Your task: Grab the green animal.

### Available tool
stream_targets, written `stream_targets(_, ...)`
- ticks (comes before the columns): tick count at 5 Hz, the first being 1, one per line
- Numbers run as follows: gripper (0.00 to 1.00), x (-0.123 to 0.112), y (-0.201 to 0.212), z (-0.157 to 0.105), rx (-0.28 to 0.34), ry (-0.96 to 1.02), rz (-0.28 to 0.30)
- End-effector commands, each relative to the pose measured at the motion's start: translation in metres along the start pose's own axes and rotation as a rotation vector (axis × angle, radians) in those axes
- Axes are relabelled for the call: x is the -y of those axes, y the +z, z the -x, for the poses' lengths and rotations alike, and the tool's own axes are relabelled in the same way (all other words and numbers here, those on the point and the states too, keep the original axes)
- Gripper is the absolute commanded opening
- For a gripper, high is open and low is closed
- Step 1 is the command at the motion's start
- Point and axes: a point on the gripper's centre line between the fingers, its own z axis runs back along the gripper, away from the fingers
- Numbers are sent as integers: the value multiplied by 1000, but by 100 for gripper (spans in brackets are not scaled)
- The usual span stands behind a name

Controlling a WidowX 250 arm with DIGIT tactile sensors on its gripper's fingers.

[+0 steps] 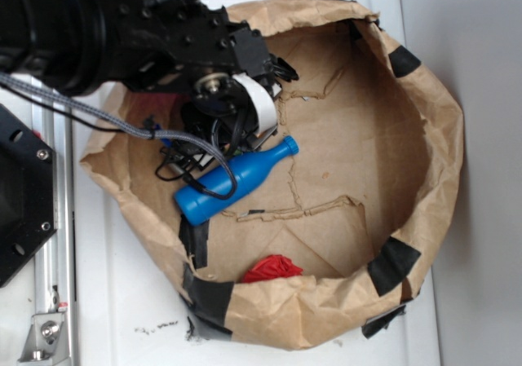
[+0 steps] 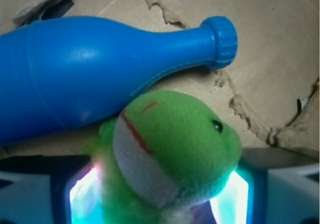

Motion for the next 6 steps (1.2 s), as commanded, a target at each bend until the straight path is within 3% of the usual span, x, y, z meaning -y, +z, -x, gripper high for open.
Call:
stream_targets(1, 0, -8, 29, -3, 11, 111, -15)
stream_targets(2, 0, -12, 78, -13, 87, 351, -24)
stream_targets(3, 0, -6, 125, -51, 59, 588, -35)
stream_targets(4, 0, 5, 165, -82, 97, 663, -139)
stream_targets(5, 0, 10, 161, -101, 9, 817, -182)
stream_targets(6, 0, 14, 151, -99, 3, 806, -144)
